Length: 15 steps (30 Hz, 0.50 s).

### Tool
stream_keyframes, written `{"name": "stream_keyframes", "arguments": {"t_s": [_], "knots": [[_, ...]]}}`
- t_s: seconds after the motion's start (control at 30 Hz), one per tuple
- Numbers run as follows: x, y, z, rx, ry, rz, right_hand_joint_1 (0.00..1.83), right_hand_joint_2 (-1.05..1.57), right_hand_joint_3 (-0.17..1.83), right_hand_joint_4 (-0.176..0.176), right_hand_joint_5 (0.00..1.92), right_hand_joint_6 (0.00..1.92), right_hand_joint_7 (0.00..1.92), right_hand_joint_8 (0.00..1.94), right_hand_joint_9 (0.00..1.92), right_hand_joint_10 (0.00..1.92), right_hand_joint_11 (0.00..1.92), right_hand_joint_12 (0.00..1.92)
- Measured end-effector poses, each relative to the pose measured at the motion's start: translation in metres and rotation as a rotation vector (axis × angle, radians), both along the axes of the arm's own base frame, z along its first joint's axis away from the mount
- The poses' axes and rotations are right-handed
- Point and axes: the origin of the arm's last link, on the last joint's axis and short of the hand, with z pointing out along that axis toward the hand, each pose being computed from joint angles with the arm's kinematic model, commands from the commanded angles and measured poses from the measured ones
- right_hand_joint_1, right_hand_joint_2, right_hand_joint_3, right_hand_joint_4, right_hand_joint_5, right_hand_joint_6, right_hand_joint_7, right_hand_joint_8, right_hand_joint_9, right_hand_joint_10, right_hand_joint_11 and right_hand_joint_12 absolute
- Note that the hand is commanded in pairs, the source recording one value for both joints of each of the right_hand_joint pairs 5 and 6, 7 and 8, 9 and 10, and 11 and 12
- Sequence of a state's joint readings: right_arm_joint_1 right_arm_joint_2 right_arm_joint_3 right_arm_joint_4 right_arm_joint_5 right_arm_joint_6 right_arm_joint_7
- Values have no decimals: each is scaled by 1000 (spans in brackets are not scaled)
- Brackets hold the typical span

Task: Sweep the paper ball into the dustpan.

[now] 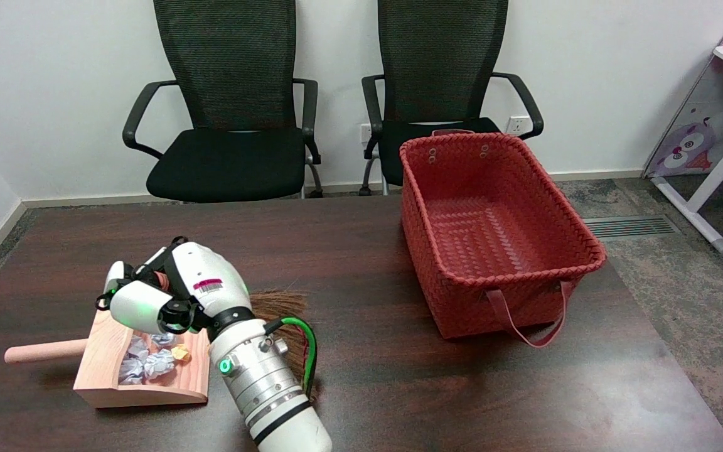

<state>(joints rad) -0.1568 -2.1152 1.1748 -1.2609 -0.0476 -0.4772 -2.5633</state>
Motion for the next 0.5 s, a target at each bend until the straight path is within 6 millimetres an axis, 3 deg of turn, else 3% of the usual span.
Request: {"name": "stream_keyframes", "arguments": {"t_s": [0.5], "knots": [[-17,-8,-11,7,-12,-11,416,1429,1387,41,1920,1920,1920,1920,1920,1920,1920,1920]]}}
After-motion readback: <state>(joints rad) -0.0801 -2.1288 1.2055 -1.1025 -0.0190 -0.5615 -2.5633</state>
